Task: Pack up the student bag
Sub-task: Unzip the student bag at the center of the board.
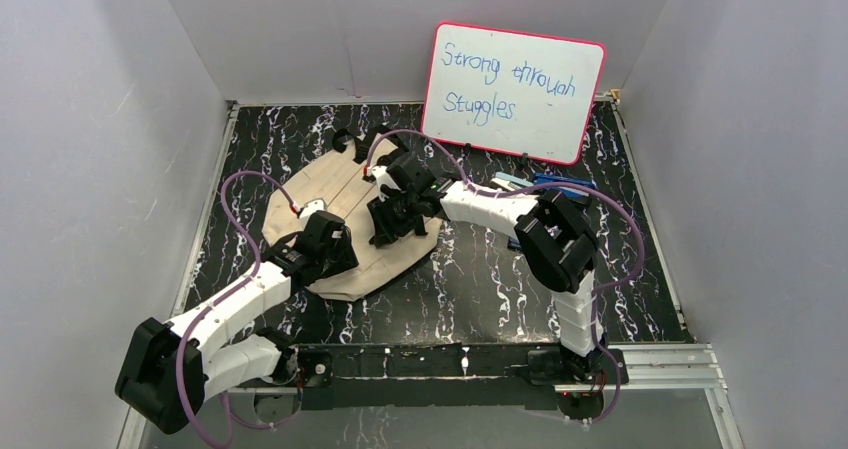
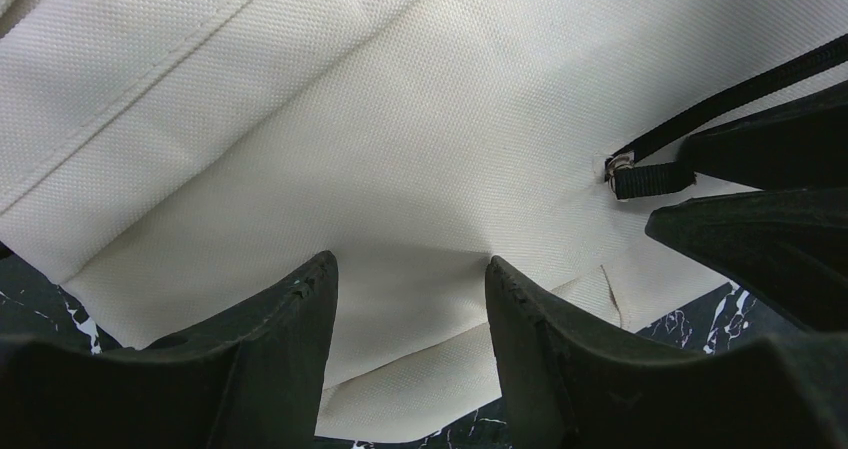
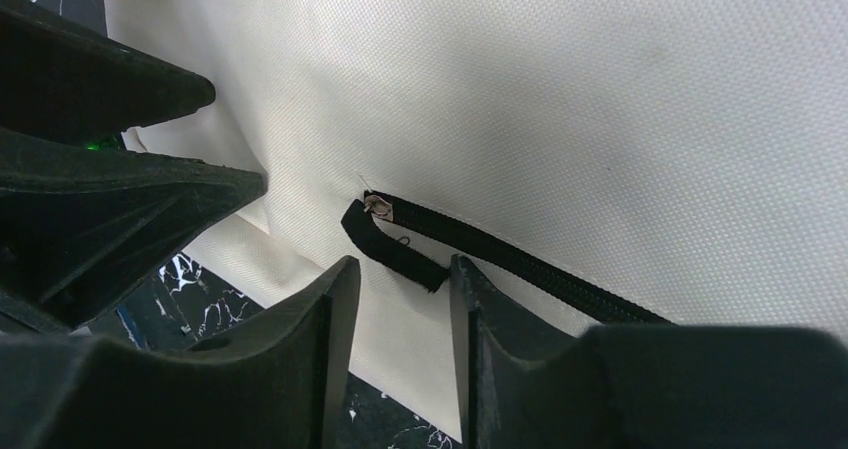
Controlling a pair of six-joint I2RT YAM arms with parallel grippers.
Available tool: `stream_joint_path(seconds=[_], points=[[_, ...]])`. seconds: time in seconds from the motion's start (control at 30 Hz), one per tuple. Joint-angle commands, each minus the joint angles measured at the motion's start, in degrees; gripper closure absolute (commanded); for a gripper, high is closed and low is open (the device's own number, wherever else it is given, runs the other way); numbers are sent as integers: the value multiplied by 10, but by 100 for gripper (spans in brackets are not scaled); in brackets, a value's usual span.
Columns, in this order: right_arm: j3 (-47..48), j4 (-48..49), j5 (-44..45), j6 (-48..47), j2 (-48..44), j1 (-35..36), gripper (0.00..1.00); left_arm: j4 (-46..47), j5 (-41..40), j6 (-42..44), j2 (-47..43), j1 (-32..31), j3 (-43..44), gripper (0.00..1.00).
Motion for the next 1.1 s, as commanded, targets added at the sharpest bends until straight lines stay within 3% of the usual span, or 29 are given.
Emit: stream_joint_path(seconds=[0.0,0.33,0.53,0.83,1.07], points=[[12,-3,-10,-11,12,1,55,-3,-11,2,2,4,-8,47],[-25,80,12,17,-22,0,78,-1,-13,3,3,4,-9,47],[-46,109,26,21,-48,-2,100,-1,-16,3,3,4,-12,47],[-67,96,110,26,-82,-10,100,0,-27,-4,24,4,-23,46],[-51,51,204,26,-96,-14,100,-10,-62,-65,104,4,-28,45]])
